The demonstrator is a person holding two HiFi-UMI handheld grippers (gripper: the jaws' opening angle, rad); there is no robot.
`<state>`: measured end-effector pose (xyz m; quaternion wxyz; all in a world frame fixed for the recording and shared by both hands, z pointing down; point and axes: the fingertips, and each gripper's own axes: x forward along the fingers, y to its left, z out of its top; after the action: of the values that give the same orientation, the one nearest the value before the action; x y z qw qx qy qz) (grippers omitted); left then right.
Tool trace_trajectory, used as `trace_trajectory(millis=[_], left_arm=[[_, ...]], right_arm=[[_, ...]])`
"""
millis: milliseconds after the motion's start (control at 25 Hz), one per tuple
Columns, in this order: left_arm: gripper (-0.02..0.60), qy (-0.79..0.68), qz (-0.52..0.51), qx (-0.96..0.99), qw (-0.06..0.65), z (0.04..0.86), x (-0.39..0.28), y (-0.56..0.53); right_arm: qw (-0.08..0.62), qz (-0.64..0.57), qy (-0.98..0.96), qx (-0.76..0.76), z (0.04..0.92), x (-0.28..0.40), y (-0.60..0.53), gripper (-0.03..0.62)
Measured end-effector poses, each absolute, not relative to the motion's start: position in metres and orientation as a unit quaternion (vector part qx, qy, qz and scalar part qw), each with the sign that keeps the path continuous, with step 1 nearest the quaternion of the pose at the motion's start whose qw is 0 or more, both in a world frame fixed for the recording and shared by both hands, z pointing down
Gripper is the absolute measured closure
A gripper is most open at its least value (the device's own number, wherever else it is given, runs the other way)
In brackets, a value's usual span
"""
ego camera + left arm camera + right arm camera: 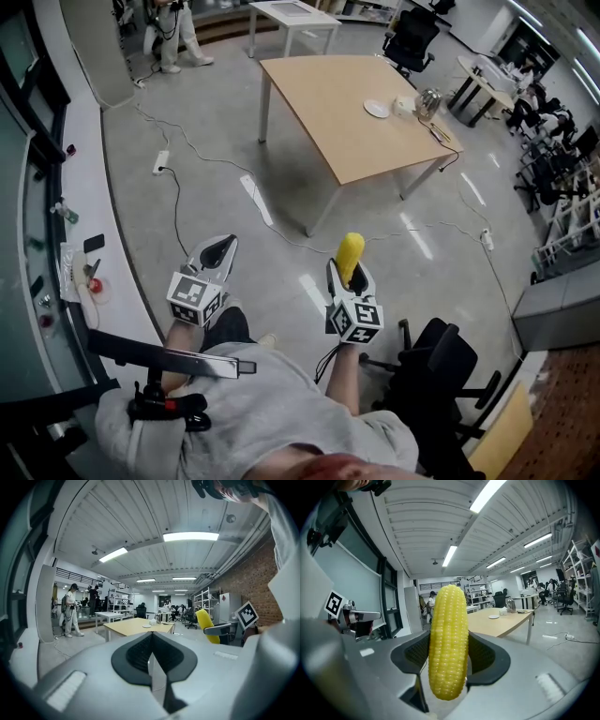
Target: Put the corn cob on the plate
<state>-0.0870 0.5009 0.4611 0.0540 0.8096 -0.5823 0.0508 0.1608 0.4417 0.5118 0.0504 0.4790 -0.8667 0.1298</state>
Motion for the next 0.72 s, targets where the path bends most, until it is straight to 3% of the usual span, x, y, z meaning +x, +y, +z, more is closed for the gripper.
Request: trace_trajectory(millis=[720], left_arm=[[0.561,-0.545,0.053,0.834,0.060,0.461,-0.102,0.355]], right_arm=[[0.065,0.125,-0.852,0.504,0.510,0.138,0.320,0.345]])
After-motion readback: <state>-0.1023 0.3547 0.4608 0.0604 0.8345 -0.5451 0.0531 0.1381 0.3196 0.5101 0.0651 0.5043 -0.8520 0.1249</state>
